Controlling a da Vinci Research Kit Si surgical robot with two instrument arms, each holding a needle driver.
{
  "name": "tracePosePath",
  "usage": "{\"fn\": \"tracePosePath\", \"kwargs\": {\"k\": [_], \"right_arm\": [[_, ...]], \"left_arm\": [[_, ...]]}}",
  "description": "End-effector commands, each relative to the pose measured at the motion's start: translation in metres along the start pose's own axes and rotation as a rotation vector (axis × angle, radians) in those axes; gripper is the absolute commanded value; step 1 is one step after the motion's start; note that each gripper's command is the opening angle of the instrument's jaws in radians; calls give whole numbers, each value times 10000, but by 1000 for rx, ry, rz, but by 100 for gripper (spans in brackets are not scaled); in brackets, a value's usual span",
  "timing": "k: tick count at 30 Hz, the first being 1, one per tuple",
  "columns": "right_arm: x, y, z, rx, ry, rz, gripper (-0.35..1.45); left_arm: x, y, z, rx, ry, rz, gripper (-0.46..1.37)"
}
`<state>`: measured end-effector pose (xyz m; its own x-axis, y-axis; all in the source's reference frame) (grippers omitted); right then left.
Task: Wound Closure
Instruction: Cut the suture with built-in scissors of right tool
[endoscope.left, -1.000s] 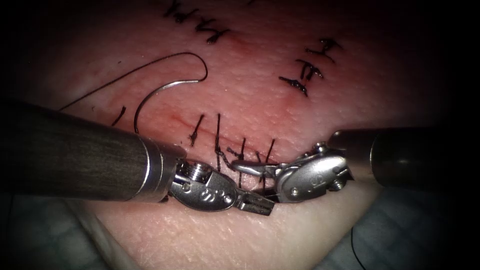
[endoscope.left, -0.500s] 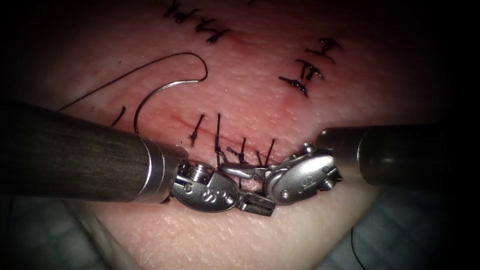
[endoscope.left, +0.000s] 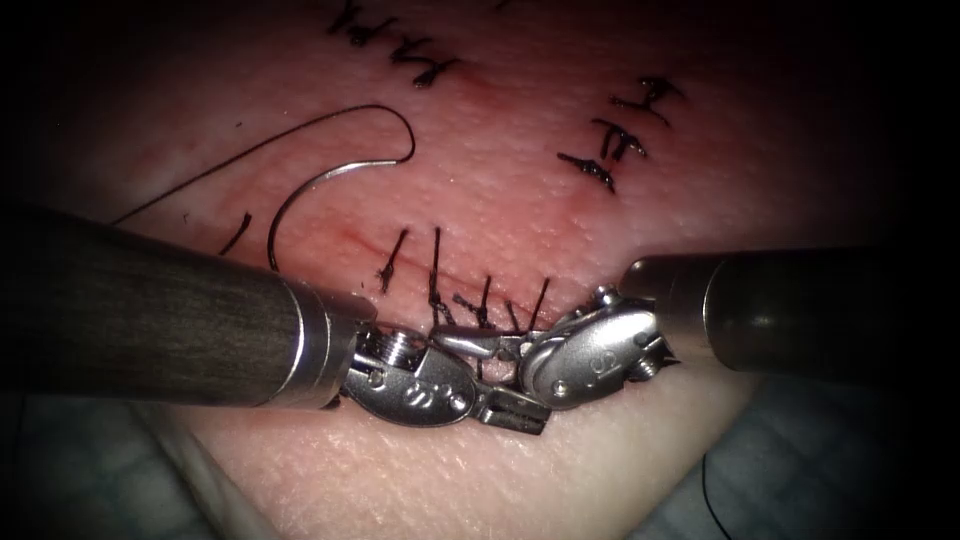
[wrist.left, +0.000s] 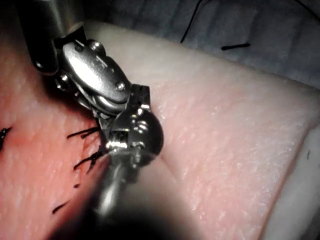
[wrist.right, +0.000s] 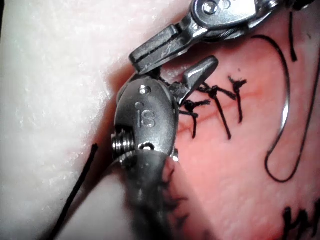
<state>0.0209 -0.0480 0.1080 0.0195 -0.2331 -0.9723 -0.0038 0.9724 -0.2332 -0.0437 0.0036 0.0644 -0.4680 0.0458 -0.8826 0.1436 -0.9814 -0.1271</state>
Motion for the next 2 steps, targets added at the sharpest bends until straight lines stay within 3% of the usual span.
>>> {"fn": "tracePosePath", "kwargs": {"k": [1,2], "right_arm": [[0,0,0,2,0,0,117],[0,0,0,2,0,0,117]], "left_arm": [[0,0,0,-7,0,1,-35],[0,0,0,-7,0,1,-35]]}}
